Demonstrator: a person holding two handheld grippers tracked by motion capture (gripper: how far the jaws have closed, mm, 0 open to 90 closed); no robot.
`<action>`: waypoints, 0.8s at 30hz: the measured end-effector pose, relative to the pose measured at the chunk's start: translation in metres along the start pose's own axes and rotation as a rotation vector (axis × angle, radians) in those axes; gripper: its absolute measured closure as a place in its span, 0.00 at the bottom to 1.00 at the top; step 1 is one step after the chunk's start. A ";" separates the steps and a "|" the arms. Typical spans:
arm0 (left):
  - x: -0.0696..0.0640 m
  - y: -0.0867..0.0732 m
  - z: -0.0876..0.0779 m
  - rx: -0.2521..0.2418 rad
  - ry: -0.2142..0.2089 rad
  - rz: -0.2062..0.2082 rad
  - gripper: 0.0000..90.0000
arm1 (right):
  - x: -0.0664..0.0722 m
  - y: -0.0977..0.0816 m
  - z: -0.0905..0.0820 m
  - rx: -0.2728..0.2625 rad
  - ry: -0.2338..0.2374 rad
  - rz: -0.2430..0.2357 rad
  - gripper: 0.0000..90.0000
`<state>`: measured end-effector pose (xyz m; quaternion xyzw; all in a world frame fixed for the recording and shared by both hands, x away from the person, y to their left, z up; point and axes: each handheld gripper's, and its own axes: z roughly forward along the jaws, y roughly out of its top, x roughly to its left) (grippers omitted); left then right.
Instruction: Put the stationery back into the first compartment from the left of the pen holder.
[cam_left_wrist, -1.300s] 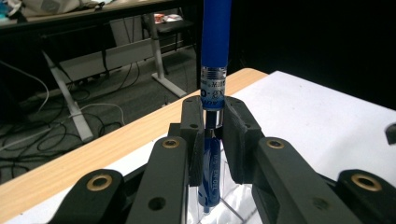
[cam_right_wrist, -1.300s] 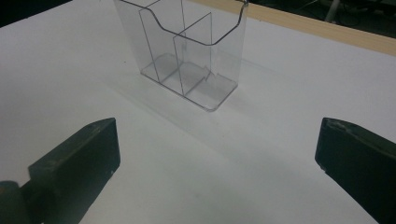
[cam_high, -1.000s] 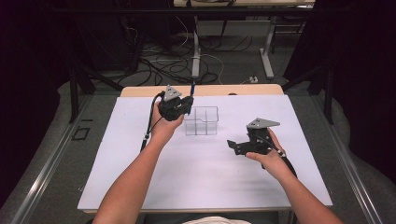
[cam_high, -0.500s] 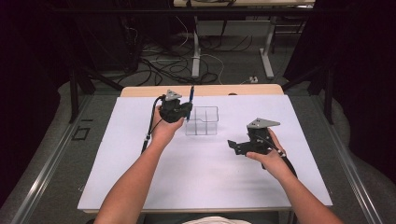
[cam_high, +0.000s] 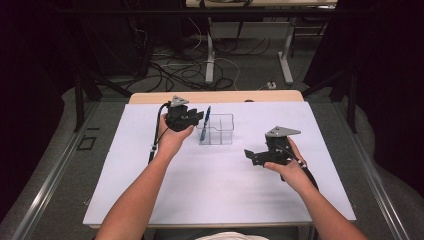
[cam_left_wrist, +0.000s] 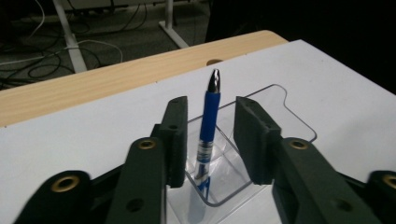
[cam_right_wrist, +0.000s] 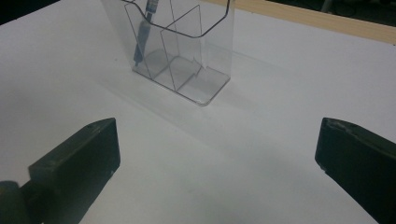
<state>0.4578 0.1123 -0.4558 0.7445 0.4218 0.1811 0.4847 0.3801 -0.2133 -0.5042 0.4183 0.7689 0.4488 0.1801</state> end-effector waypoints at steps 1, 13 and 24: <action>0.001 0.000 -0.003 -0.014 -0.003 -0.003 0.62 | -0.001 0.000 0.000 -0.006 -0.003 -0.005 0.00; 0.013 -0.007 -0.046 -0.015 -0.042 -0.092 0.33 | -0.007 0.000 -0.005 -0.014 -0.021 0.021 0.00; 0.027 -0.036 -0.077 -0.015 0.059 -0.072 0.00 | -0.015 -0.001 -0.009 -0.020 -0.040 0.038 0.00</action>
